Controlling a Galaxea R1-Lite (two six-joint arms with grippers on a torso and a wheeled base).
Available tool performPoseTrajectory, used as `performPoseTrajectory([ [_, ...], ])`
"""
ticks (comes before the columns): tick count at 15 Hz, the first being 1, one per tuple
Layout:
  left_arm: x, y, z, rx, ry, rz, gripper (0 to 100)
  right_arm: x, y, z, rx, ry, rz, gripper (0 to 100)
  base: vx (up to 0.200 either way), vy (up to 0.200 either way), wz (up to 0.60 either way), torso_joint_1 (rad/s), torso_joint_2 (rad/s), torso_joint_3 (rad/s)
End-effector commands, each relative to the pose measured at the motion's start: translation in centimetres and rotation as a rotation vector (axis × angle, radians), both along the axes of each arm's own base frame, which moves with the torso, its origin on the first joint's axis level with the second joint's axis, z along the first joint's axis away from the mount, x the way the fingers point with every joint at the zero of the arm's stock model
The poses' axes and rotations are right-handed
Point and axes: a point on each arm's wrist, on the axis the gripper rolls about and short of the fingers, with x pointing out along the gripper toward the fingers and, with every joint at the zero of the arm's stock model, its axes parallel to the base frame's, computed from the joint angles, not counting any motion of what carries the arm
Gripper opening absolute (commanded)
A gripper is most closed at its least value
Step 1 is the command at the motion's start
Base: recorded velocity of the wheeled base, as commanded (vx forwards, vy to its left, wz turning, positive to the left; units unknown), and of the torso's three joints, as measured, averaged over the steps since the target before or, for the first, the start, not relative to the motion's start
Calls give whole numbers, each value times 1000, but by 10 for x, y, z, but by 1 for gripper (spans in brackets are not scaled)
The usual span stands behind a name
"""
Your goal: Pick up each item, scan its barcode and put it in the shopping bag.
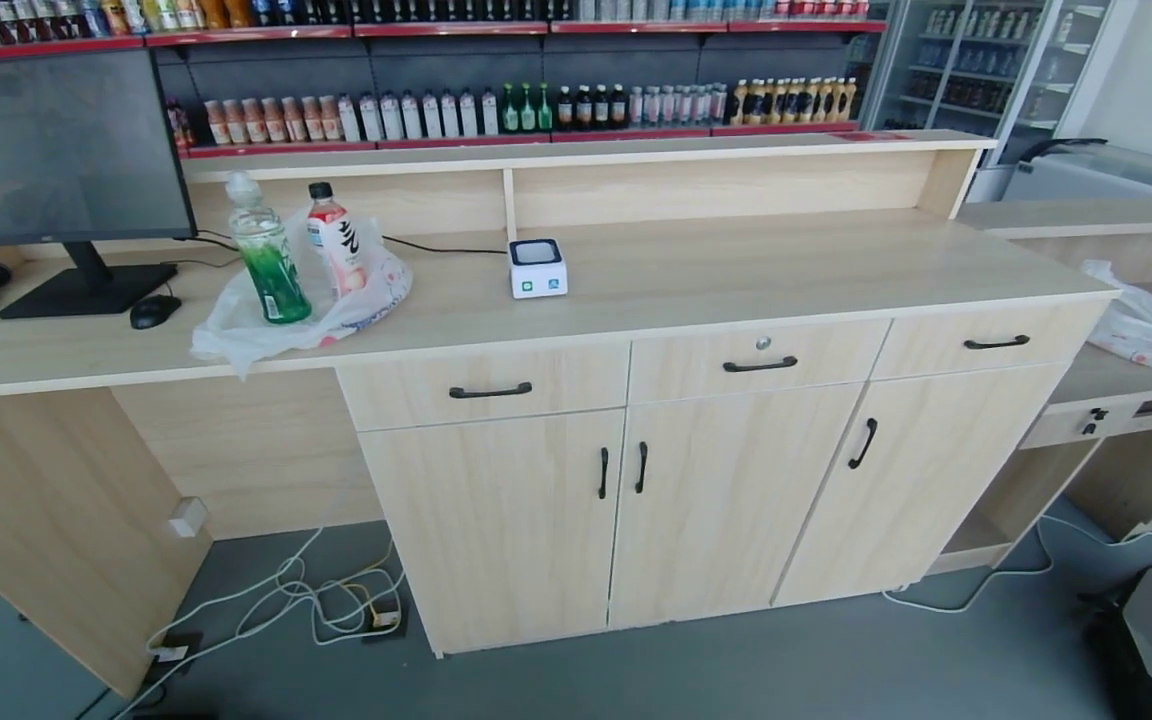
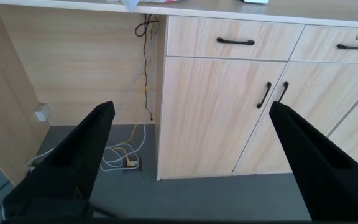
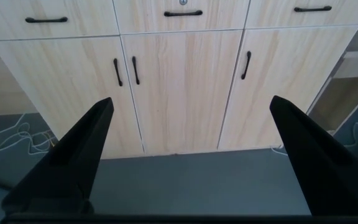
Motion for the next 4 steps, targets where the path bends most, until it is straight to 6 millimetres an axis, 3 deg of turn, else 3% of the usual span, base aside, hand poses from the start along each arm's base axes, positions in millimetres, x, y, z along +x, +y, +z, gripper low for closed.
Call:
performPoseTrajectory([
  [1,0,0,0,1,1,1,100,0,0,0,0,1,1,100,0,0,0,0,0,0],
  [4,0,0,0,0,1,1,100,0,0,0,4,1,1,100,0,0,0,0,0,0],
])
